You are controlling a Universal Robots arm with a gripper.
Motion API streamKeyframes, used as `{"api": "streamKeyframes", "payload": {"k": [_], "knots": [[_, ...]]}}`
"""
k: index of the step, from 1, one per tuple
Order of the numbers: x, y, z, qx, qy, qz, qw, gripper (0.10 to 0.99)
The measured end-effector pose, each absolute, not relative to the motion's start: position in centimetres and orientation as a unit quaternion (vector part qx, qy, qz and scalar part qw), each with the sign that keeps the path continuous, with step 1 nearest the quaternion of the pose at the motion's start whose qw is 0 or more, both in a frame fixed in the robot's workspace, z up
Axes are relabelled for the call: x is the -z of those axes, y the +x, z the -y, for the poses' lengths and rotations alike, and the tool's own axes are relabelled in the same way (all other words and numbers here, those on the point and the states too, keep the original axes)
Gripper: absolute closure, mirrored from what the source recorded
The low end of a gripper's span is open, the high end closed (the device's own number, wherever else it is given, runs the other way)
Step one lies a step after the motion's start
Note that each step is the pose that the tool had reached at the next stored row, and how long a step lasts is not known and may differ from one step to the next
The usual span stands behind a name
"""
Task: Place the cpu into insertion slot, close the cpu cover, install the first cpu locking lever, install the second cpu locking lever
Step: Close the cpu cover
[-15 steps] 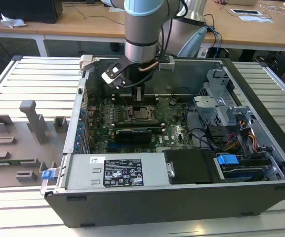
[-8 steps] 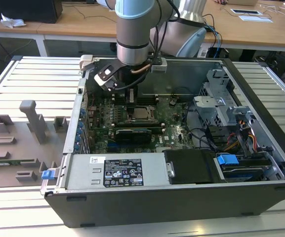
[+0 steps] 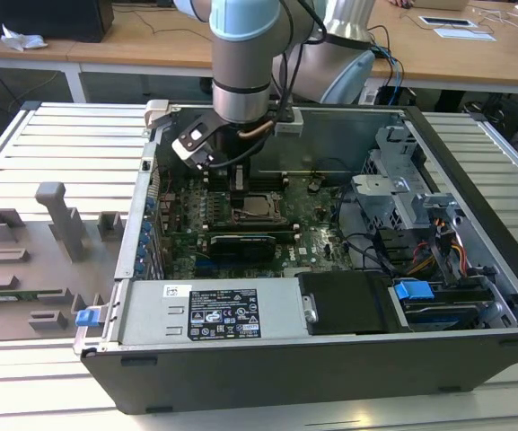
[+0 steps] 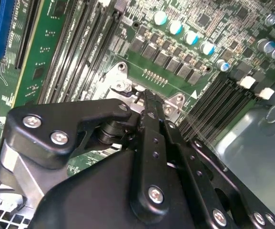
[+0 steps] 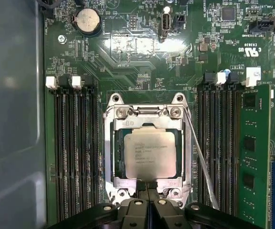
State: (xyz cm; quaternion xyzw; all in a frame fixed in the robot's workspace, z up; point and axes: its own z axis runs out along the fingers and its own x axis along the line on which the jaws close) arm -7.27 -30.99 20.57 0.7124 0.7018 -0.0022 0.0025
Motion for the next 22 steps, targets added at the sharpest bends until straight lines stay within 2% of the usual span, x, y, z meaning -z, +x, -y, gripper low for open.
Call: {"api": "streamKeyframes", "payload": {"k": [10,22], "knots": [[-20.9,-4.9,31.0,0.002,0.712,-0.702,0.002,0.98],[-23.5,-4.9,31.0,0.002,0.712,-0.702,0.002,0.98]]}}
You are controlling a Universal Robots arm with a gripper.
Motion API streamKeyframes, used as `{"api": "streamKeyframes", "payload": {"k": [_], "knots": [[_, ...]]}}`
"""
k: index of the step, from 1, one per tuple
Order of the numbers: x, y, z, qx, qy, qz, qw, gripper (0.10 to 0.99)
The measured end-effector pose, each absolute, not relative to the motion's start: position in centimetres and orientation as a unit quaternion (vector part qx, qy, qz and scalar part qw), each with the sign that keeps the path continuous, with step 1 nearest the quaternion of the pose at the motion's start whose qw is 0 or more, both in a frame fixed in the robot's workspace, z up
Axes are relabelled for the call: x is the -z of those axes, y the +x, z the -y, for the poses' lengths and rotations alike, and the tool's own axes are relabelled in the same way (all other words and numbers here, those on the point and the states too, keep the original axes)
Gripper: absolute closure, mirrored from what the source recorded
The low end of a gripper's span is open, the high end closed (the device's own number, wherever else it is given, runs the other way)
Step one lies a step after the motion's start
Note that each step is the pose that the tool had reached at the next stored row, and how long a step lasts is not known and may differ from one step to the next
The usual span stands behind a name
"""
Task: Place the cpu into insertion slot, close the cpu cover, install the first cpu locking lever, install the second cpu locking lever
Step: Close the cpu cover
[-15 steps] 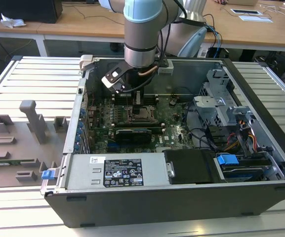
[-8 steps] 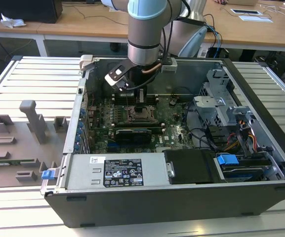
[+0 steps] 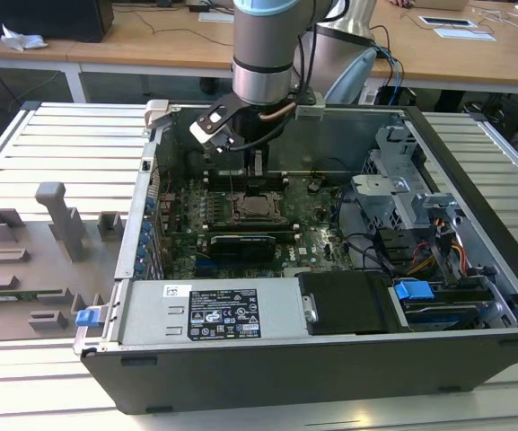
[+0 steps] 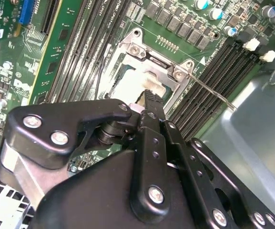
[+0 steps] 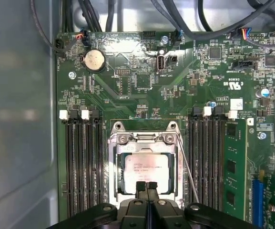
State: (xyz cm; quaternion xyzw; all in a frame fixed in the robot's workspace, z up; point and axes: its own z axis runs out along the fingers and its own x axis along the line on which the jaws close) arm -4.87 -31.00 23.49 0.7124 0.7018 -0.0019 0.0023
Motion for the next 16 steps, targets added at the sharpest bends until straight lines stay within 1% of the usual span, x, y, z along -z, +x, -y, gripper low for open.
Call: {"api": "streamKeyframes", "payload": {"k": [13,16], "knots": [[-25.5,-4.9,31.0,0.002,0.712,-0.702,0.002,0.98],[-27.3,-4.9,31.0,0.002,0.712,-0.702,0.002,0.98]]}}
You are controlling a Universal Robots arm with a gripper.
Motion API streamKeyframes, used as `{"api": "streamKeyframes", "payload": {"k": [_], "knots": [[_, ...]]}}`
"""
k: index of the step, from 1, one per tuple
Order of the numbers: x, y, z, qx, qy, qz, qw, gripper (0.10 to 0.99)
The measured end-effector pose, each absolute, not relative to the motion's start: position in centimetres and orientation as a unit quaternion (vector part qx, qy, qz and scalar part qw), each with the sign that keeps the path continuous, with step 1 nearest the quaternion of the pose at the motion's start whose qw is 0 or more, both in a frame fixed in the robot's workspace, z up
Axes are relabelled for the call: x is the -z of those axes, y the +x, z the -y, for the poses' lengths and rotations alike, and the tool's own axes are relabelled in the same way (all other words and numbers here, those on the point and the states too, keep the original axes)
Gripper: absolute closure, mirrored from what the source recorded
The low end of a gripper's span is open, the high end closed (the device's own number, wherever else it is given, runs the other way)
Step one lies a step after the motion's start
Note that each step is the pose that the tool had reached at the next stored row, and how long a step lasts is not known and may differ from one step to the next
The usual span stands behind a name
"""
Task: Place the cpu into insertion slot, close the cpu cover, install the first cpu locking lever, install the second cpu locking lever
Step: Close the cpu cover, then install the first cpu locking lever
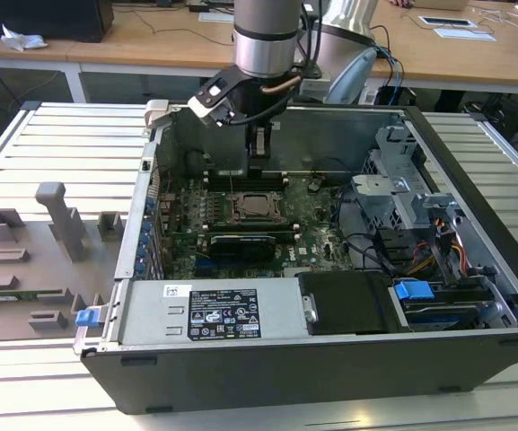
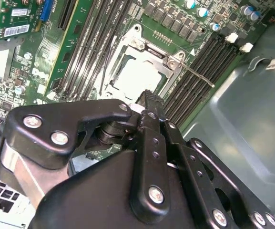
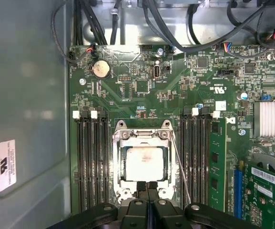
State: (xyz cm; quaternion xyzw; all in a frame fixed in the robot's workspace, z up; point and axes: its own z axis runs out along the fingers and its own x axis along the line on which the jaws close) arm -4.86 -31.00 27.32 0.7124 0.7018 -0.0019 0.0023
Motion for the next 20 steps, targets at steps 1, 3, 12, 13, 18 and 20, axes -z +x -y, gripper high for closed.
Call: {"api": "streamKeyframes", "payload": {"k": [1,3,12,13,18,20], "knots": [[-27.5,-4.9,31.0,0.002,0.712,-0.702,0.002,0.98],[-27.8,-4.9,31.0,0.002,0.712,-0.702,0.002,0.98],[-28.6,-4.9,31.0,0.002,0.712,-0.702,0.002,0.98],[-28.6,-4.9,31.0,0.002,0.712,-0.702,0.002,0.98],[-28.6,-4.9,31.0,0.002,0.712,-0.702,0.002,0.98],[-28.6,-4.9,31.0,0.002,0.711,-0.704,0.002,0.98]]}}
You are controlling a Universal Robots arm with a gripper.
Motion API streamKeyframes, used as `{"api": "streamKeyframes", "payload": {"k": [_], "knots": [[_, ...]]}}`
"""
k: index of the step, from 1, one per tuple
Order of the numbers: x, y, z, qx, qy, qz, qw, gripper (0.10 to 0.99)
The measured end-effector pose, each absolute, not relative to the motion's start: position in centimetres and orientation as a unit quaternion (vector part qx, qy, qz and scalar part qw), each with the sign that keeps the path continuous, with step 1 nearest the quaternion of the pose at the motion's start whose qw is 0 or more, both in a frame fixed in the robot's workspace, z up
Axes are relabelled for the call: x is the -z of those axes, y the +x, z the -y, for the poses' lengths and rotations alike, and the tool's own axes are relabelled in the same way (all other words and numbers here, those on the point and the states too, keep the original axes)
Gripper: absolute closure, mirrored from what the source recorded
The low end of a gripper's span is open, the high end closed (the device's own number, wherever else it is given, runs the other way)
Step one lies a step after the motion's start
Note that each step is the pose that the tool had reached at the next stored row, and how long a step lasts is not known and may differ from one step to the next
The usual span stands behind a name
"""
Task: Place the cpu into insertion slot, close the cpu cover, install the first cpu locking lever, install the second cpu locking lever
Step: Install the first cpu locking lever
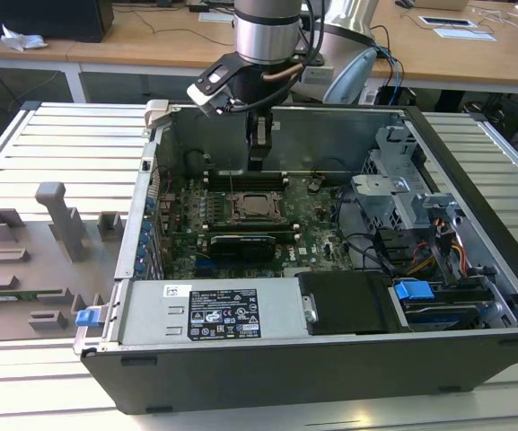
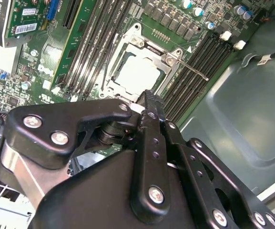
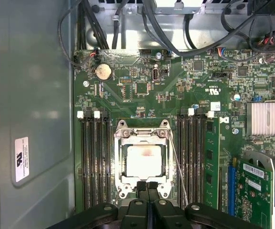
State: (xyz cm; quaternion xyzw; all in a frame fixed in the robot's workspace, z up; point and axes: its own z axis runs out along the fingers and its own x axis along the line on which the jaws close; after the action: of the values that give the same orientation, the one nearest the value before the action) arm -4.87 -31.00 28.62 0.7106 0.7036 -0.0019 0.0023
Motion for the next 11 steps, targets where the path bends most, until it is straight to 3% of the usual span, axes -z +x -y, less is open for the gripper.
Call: {"api": "streamKeyframes", "payload": {"k": [11], "knots": [[-28.63,-4.86,31.0,0.002,0.605,-0.796,0.003,0.98]]}}
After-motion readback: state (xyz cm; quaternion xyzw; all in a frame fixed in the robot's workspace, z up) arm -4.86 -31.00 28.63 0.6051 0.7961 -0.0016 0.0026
